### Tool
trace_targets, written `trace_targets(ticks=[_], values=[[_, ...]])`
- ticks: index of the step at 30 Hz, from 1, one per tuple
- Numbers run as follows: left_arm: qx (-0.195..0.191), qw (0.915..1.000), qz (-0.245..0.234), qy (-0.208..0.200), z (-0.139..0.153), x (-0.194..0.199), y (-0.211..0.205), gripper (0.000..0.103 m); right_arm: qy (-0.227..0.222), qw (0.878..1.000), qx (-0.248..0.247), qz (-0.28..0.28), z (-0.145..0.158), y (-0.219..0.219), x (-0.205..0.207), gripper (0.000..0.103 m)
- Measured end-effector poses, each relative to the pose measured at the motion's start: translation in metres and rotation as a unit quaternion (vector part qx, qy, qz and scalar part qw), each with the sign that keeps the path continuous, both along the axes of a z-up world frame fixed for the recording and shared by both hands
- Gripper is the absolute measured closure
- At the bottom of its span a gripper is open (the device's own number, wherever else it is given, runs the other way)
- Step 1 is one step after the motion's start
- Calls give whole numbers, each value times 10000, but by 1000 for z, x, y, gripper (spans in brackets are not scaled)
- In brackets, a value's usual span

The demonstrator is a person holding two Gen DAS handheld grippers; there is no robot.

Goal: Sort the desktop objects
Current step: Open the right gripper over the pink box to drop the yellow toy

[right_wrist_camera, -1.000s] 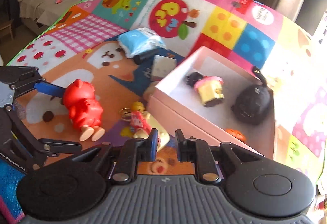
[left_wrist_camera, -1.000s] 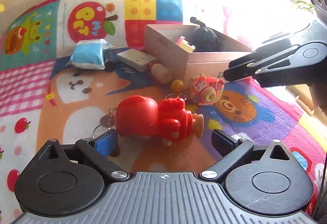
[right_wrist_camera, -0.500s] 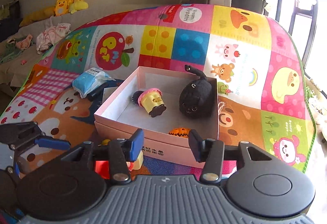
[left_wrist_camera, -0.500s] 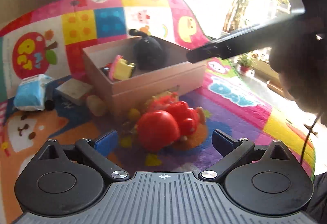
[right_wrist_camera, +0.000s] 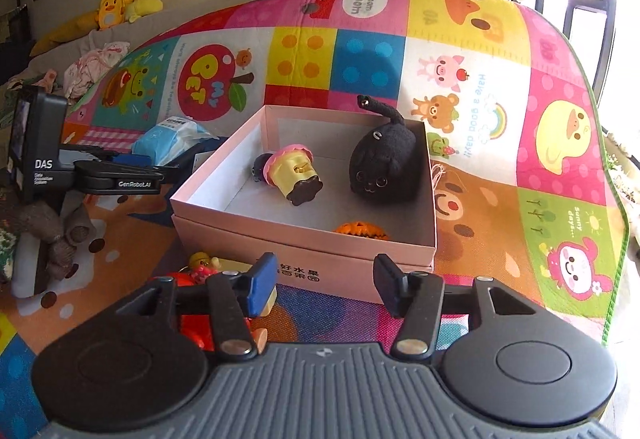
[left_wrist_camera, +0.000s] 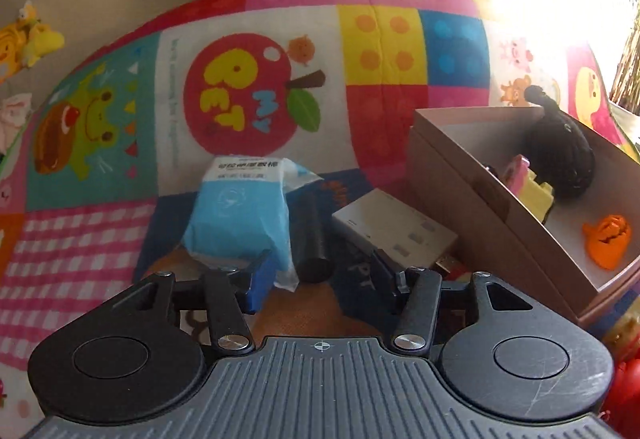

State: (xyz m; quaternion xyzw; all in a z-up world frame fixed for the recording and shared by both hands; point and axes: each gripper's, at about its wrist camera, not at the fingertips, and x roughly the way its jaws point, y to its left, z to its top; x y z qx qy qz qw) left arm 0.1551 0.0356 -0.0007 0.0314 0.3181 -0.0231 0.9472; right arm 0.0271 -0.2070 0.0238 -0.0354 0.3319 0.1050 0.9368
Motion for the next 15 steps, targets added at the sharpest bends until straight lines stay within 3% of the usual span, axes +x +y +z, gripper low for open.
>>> trace_targets(ticks=[4, 6, 10, 15], values=[[96, 9997, 237, 62, -9, 17, 1, 59, 120, 9999, 37, -99, -8, -6, 2, 45], [95, 9996, 269, 55, -6, 17, 1, 78, 204, 9997, 62, -133, -13, -9, 3, 45], [184, 9998, 63, -21, 2, -5, -2, 78, 287, 9995, 68, -113, -19, -12, -1, 44], [-205, 9985, -465, 183, 11, -66, -9, 78, 312, 9993, 137, -153, -20, -18, -7, 42]])
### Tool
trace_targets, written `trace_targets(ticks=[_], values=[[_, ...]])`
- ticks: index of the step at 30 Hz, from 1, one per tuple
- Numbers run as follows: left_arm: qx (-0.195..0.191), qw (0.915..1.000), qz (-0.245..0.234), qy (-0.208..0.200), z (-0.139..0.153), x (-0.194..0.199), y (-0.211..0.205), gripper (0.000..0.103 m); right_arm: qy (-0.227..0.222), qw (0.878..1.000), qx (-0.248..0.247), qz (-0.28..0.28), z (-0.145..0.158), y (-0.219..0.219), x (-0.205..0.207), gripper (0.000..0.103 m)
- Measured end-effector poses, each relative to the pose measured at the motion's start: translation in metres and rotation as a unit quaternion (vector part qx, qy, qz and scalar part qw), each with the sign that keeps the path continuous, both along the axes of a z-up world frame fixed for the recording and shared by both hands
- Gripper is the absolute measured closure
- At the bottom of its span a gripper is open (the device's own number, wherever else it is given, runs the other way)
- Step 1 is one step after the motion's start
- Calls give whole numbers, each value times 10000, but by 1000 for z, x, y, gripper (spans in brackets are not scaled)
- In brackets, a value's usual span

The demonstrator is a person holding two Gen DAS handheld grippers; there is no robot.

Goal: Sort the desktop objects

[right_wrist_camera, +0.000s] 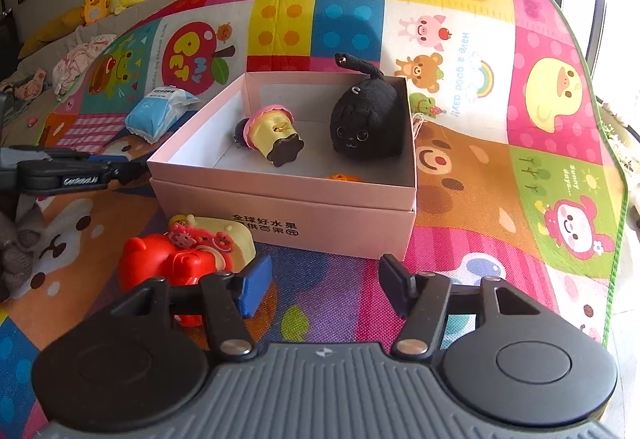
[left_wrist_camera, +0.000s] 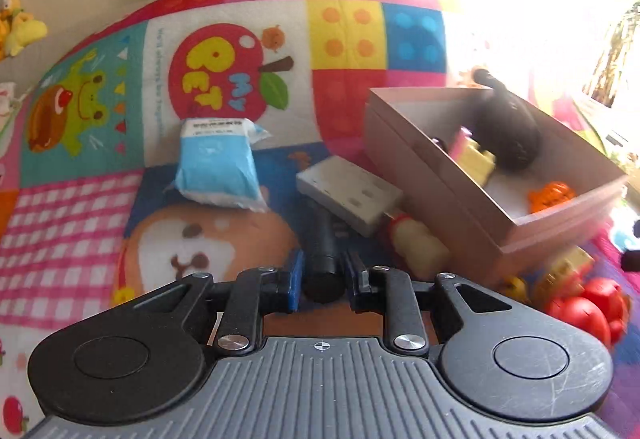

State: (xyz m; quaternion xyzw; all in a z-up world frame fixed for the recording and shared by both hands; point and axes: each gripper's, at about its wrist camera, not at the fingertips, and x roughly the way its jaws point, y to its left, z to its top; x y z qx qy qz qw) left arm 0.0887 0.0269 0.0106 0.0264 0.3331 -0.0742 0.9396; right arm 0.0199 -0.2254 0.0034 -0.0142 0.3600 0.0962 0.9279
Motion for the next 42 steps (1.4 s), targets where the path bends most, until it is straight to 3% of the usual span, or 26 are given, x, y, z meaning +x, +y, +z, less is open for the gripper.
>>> trace_targets(ticks=[4, 6, 11, 15, 16, 18, 20, 24, 26, 30, 31, 34, 37, 38, 42], values=[[-201, 9994, -262, 119, 3, -45, -4, 70, 25, 9998, 89, 197, 0, 5, -6, 33], [-214, 9993, -282, 96, 5, -59, -4, 50, -8, 9987, 123, 500, 1, 14, -11, 32], [-183, 9991, -380, -84, 13, -77, -7, 26, 65, 9916, 208, 1277, -3, 44, -20, 31], [-262, 9991, -281, -162, 16, -77, -4, 19, 511, 9749, 701, 2049, -7, 68, -27, 33], [-279, 9992, -218, -169, 17, -76, -2, 18, 513, 9676, 833, 2328, -4, 72, -34, 34], [-312, 9993, -94, -183, 19, -76, 2, 13, 107, 9656, 748, 2489, 7, 74, -45, 34], [-411, 9990, -42, -191, 22, -77, 7, 10, -193, 9725, 643, 2232, 17, 69, -47, 33], [-586, 9980, -142, -190, 26, -83, 3, 7, -274, 9952, 312, 891, 13, 57, -22, 32], [-554, 9977, -323, -214, 27, -90, -6, 7, -25, 9973, 482, 562, 4, 53, -8, 32], [-408, 9954, -856, -168, 25, -104, -30, 4, 182, 9956, 794, 463, -12, 55, 12, 32], [-391, 9945, -962, -129, 23, -107, -35, 3, 138, 9960, 731, 486, -16, 59, 14, 34], [-324, 9929, -1143, 41, 16, -112, -46, 3, 128, 9973, 533, 482, -16, 62, 17, 64], [-286, 9920, -1213, 197, 9, -112, -53, 2, 154, 9959, 750, 478, -7, 51, 14, 67], [-288, 9915, -1248, 222, 8, -112, -54, 2, 64, 9964, 711, 454, -3, 46, 9, 85], [-239, 9906, -1334, 188, 9, -110, -64, 2, -146, 9979, 602, 181, 11, 20, -6, 86]])
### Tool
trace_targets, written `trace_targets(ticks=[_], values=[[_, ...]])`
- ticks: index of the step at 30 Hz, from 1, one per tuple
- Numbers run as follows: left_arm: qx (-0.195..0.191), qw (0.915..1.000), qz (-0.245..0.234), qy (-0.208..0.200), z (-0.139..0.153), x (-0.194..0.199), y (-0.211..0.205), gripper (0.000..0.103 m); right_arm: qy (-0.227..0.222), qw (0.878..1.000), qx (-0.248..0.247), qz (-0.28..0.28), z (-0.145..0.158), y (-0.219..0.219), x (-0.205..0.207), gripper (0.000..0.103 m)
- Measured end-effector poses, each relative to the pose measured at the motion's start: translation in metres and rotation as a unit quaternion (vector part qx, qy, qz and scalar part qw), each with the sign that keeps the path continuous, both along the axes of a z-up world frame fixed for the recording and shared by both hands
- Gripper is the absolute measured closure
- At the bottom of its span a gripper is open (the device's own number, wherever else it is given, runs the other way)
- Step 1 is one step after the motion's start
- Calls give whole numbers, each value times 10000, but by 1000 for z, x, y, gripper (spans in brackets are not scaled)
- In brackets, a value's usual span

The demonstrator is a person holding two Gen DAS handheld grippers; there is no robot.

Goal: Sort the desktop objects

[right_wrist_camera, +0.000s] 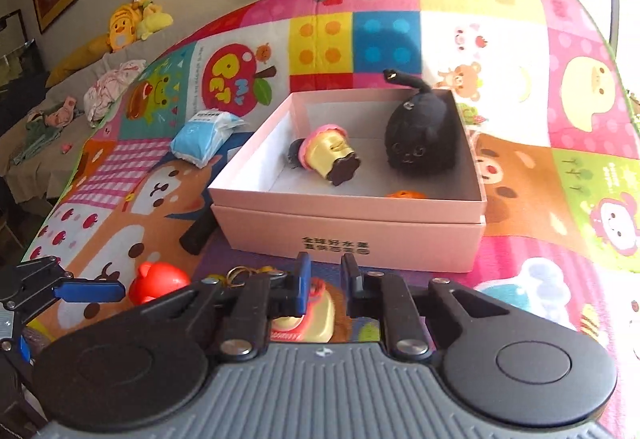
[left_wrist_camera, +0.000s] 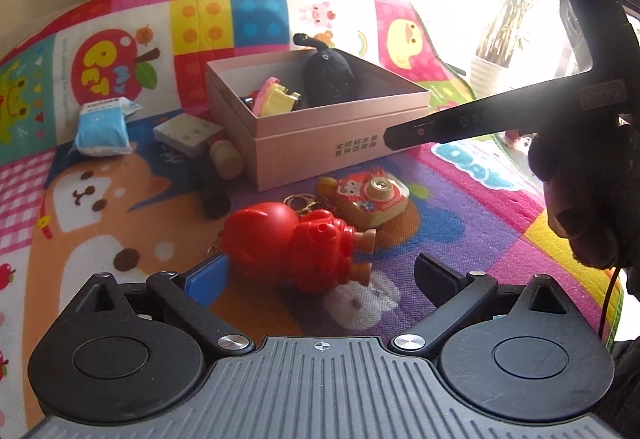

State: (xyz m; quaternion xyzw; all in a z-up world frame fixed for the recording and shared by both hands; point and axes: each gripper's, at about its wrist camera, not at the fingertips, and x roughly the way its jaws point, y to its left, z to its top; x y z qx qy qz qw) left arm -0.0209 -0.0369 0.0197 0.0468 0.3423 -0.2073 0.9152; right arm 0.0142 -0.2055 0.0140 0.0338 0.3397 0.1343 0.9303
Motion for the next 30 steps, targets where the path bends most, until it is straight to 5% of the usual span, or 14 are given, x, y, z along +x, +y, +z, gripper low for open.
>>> trace_targets(ticks=[5, 11, 17, 21, 26, 30], values=[[250, 9994, 137, -206, 2, 8, -16, 1, -111, 9993, -44, -363, 0, -18, -5, 49], [841, 9925, 768, -453, 3, 17, 8, 0, 42, 9992, -39, -385, -17, -11, 1, 35], [1208, 9679, 2160, -432, 5, 28, 83, 0, 90, 9994, -157, -303, -28, -2, 0, 23], [1075, 9490, 2943, -354, 7, 33, 125, 0, 4, 9993, -329, -192, -29, 6, -3, 19], [540, 9677, 2403, -531, 18, 28, 119, 0, -51, 9989, -471, -27, -29, 15, -5, 16], [1000, 9784, 1601, -847, 8, 36, 81, 0, -76, 9980, -614, 133, -34, 25, -8, 11]])
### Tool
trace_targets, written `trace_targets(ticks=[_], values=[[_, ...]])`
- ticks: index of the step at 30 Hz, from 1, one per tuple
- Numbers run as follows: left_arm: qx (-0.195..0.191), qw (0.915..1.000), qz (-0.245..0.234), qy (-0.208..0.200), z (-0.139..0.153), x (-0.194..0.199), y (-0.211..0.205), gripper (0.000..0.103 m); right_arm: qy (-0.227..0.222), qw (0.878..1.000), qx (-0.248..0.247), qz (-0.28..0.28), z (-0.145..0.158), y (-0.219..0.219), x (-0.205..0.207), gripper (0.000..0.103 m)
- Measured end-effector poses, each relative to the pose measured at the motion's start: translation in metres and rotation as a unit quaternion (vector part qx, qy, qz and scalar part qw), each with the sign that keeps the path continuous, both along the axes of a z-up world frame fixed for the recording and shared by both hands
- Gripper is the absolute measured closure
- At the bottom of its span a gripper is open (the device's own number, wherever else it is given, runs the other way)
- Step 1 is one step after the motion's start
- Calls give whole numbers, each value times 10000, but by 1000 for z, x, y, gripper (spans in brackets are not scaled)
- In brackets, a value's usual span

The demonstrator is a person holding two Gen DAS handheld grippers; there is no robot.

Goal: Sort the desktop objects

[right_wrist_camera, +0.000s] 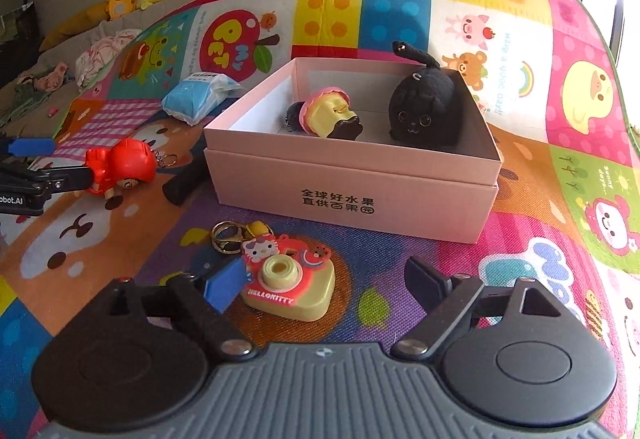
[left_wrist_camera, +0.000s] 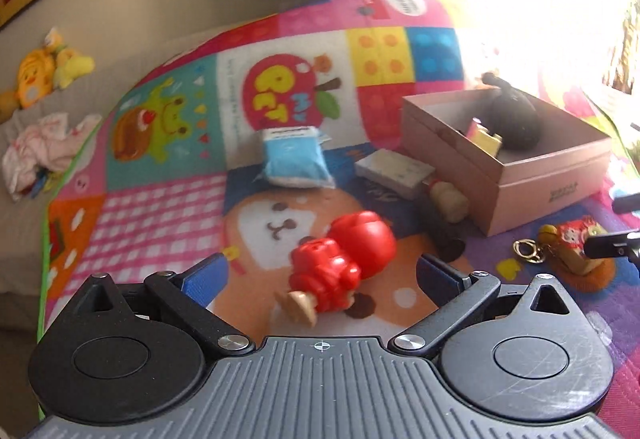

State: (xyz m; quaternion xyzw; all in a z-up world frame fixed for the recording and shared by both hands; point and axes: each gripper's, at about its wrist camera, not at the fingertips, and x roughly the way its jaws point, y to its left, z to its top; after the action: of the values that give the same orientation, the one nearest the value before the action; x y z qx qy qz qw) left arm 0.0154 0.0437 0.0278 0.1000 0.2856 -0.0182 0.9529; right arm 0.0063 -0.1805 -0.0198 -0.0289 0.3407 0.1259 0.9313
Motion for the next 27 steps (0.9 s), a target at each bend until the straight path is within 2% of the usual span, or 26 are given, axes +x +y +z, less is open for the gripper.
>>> trace_targets(ticks=[2, 5, 6, 11, 13, 14, 15, 19, 22, 23, 24, 27], values=[[297, 9992, -280, 6, -9, 6, -14, 0, -89, 9999, -118, 54, -2, 4, -3, 0], [566, 9977, -336, 184, -24, 18, -23, 0, 128, 9994, -271, 155, -14, 10, 0, 0], [549, 9978, -285, 252, -27, 23, -20, 0, 253, 9990, -311, 205, -16, 12, 2, 0], [276, 9986, 114, 439, -35, 43, -3, 1, 283, 9988, -210, 337, -17, 12, 4, 0], [93, 9986, 189, 492, -35, 46, 1, 18, 253, 9989, -212, 321, -17, 11, 3, 0], [6, 9984, 181, 540, -34, 47, 3, 29, 216, 9991, -215, 307, -16, 11, 2, 2], [-58, 9983, 184, 545, -34, 47, 3, 30, 166, 9992, -206, 310, -16, 11, 1, 7], [-21, 9986, 236, 478, -32, 43, -1, 35, 68, 9991, -152, 389, -11, 11, -1, 45], [-86, 9990, 93, 440, -27, 35, -9, 40, 80, 9997, -168, 139, -6, 3, 3, 45], [-126, 9990, 6, 438, -25, 32, -12, 50, 68, 9997, -226, -6, -6, -1, 5, 45], [-225, 9985, -119, 480, -22, 28, -17, 53, 55, 9993, -314, -176, -5, -7, 6, 45], [-676, 9935, -646, 643, -15, 14, -36, 52, 69, 9977, -364, -561, -4, -30, 10, 44]])
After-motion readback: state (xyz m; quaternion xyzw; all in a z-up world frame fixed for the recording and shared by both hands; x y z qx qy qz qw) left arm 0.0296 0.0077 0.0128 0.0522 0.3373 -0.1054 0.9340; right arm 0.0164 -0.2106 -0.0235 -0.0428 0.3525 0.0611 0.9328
